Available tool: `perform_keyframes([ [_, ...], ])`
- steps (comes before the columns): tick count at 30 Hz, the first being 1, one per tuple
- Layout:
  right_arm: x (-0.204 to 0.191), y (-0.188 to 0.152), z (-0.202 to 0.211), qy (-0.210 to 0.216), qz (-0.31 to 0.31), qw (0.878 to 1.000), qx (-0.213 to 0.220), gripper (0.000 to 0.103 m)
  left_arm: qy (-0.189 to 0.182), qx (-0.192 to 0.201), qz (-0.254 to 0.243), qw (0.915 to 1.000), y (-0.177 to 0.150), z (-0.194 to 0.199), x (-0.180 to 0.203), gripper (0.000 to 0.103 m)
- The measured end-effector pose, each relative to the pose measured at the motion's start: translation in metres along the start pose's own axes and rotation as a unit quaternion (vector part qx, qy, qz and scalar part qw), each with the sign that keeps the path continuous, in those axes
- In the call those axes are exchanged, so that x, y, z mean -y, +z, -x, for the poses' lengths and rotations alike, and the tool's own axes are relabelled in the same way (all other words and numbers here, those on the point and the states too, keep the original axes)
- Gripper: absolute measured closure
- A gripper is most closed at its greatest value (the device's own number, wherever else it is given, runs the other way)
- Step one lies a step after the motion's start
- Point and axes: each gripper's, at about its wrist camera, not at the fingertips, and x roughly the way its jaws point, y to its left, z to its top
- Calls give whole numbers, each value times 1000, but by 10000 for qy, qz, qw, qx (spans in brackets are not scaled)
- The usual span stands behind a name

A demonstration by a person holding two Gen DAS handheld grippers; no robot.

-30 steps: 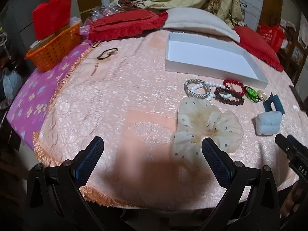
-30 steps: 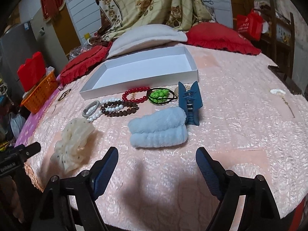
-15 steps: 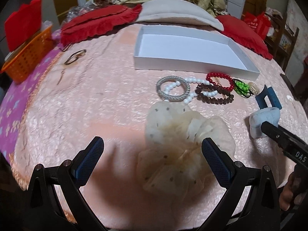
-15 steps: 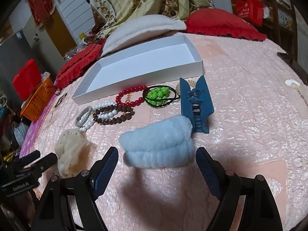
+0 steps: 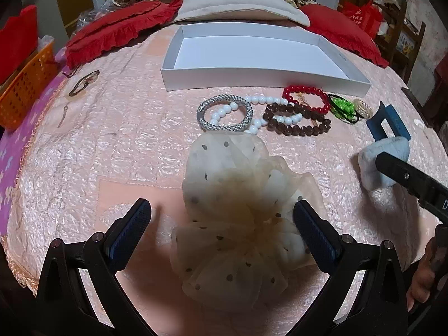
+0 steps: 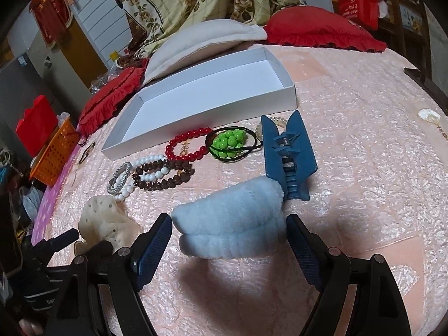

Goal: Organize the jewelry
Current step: 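Grasp the cream polka-dot scrunchie with the left tool while the right grasps the light blue scrunchie, then carry both held scrunchies over the white box with both tools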

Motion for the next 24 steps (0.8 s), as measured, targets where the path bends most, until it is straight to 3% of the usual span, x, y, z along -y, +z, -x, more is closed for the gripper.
perform_keyframes([
  [5, -1, 1, -2, -29, -15, 10000, -14, 22, -64, -92, 2, 9999, -2, -1, 2, 12],
  [8, -2, 2, -3, -38, -31, 10000, -29, 22, -102, -139, -38, 9998, -4, -1, 5, 24],
  [12, -1, 4, -8, 16, -115, 9999, -43, 22, -138, -39, -191, 9997, -8, 4, 13, 69],
  [13, 0, 5, -8, 60, -134, 9999, -34, 26, -189, -10, -210, 9996, -9, 7, 14, 78],
  [14, 0, 5, -10, 107, -150, 9998, -51, 46, -226, 16, -218, 9995, -9, 9, 15, 79],
  [15, 1, 5, -12, 123, -168, 9997, -115, 55, -260, 63, -219, 9994, -10, 13, 15, 82],
  [18, 7, 5, -9, 257, -290, 9992, -55, 73, -376, 130, -184, 9990, -11, 25, 12, 86],
  [20, 9, 4, -5, 332, -312, 9990, -21, 81, -442, 164, -106, 9988, -11, 33, 9, 88],
  [24, 3, 2, 9, 403, -161, 9990, 108, 84, -650, 278, 72, 9975, -10, 55, -1, 92],
])
